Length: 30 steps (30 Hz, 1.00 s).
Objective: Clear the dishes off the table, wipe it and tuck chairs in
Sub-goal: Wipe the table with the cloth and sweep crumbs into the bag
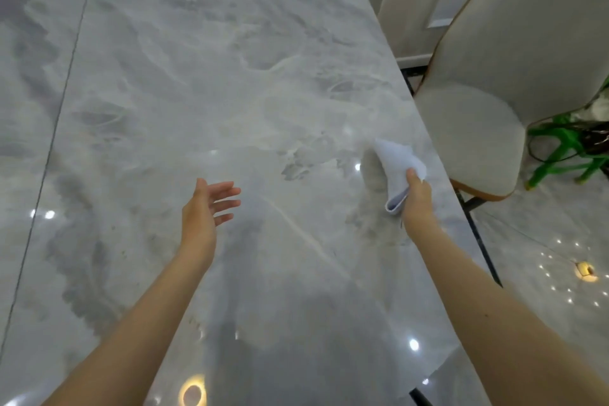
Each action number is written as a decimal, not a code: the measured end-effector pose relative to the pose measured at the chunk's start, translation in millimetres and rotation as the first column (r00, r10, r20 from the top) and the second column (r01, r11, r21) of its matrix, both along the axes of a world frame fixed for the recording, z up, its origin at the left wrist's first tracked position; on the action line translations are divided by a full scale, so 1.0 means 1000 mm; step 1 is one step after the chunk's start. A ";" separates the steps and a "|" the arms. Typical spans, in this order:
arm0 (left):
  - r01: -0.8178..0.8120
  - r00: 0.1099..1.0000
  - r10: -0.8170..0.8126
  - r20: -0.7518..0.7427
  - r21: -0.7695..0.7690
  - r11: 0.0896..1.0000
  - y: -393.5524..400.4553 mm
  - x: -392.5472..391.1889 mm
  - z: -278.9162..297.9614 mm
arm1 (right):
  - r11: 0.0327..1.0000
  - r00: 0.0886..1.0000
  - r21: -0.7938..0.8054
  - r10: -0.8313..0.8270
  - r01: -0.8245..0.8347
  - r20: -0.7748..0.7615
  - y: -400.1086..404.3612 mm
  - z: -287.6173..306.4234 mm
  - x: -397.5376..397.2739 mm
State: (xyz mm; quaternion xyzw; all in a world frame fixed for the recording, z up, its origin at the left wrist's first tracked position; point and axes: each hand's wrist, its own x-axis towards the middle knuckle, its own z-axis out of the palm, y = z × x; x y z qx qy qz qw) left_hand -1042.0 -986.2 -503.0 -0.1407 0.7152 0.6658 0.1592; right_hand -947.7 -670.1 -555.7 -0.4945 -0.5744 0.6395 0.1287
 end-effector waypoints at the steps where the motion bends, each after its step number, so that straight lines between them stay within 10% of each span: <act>1: -0.008 1.000 0.008 0.001 -0.002 1.000 0.000 -0.001 -0.002 | 0.999 0.999 -0.030 0.046 -0.045 0.017 -0.004 -0.007 -0.005; 15: -0.084 0.996 0.084 0.000 0.015 0.996 -0.036 -0.014 -0.013 | 0.810 0.823 0.243 0.564 -0.534 -0.070 -0.076 -0.033 -0.044; 30: -0.028 1.000 0.028 0.012 0.039 0.999 -0.183 -0.005 -0.004 | 0.858 0.859 0.176 0.503 -0.482 -0.099 -0.232 -0.027 0.019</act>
